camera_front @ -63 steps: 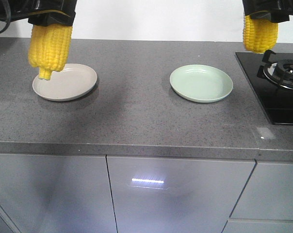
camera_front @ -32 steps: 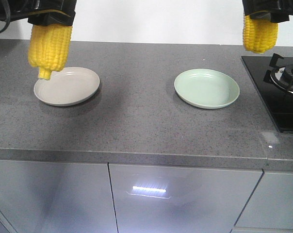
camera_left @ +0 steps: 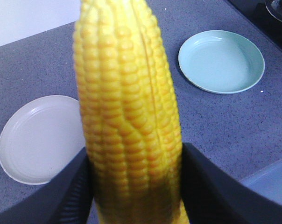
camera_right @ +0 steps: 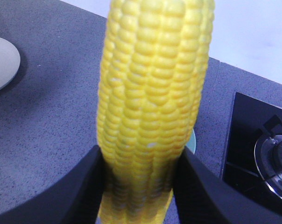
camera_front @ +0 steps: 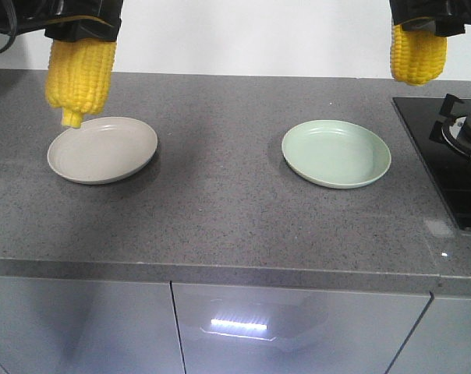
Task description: Distribute corn equally
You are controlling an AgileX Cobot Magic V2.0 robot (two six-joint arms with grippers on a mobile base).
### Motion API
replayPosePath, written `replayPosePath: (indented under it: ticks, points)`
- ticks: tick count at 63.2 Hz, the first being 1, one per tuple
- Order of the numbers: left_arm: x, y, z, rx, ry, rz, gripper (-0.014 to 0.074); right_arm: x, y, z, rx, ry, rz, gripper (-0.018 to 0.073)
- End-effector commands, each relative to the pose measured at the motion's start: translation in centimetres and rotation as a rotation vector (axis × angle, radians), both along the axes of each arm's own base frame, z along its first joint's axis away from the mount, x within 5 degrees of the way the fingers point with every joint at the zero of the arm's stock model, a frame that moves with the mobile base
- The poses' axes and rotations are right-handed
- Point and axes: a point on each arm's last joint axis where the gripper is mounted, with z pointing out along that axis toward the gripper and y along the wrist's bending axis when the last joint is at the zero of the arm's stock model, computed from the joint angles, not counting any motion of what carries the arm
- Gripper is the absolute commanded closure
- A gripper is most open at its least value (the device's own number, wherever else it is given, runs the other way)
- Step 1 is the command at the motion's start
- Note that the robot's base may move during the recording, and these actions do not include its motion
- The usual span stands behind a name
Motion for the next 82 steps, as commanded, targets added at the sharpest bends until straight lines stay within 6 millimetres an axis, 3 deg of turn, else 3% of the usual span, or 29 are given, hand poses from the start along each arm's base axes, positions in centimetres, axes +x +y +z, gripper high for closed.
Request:
replayPosePath:
  ticks: [1,82]
  points:
    - [-1.08,0.45,2.11,-0.061,-0.106,-0.003,0.0604,-1.0,-0.55,2.21,0.021,-0.129,-0.003,0.0565]
    - [-1.08,0.45,2.11,-0.061,-0.106,-0.003,0.0604,-1.0,-0.55,2.21,0.021,-0.129,-0.003,0.0565]
